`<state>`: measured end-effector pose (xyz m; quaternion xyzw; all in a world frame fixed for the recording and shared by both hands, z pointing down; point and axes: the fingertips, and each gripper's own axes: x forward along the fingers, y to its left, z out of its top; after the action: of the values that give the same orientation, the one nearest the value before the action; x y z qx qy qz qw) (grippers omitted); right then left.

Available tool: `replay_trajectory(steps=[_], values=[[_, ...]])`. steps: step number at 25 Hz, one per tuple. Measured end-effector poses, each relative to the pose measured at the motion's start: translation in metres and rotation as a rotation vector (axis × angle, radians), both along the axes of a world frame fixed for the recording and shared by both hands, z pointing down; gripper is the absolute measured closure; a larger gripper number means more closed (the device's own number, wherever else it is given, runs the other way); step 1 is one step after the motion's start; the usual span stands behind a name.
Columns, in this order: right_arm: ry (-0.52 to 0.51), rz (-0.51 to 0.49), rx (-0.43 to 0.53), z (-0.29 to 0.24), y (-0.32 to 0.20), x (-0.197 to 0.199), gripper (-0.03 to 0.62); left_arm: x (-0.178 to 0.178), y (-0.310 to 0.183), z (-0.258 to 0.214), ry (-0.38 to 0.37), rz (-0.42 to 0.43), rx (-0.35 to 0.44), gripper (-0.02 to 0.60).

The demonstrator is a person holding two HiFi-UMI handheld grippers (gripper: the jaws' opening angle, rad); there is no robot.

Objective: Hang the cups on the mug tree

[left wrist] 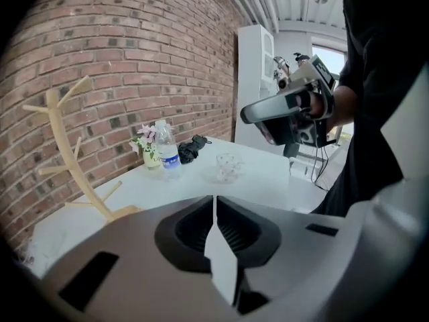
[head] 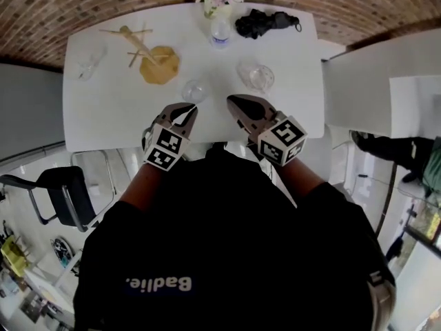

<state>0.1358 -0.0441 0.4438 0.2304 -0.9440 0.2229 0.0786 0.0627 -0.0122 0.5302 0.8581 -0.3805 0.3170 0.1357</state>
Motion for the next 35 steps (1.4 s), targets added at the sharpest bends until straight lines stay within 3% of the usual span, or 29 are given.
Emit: replay_trajectory(steps=[5,11,16,23,28,35], values=[[0.001,-0.020,-0.022,0.008,-0.008,0.012,0.563,-0.007,-0.005,0.035,-0.158,0.058,-0.056,0.512],[-0.002,-0.010,-0.039,0.016,-0.005,0.016,0.563,-0.010,-0.006,0.064,-0.426,0.259,-0.074,0.495],[0.008,0.006,-0.022,0.017,0.002,0.028,0.563,-0.008,-0.012,0.085,-0.578,0.393,-0.079,0.494],[0.032,0.081,-0.044,0.021,0.005,0.054,0.563,-0.001,-0.007,0.112,-0.727,0.601,-0.149,0.489],[0.066,0.109,0.010,0.012,0.007,0.061,0.563,-0.002,-0.010,0.127,-0.777,0.641,-0.217,0.489],[0.082,0.170,0.013,0.009,0.006,0.066,0.563,-0.003,-0.010,0.138,-0.831,0.732,-0.256,0.517]])
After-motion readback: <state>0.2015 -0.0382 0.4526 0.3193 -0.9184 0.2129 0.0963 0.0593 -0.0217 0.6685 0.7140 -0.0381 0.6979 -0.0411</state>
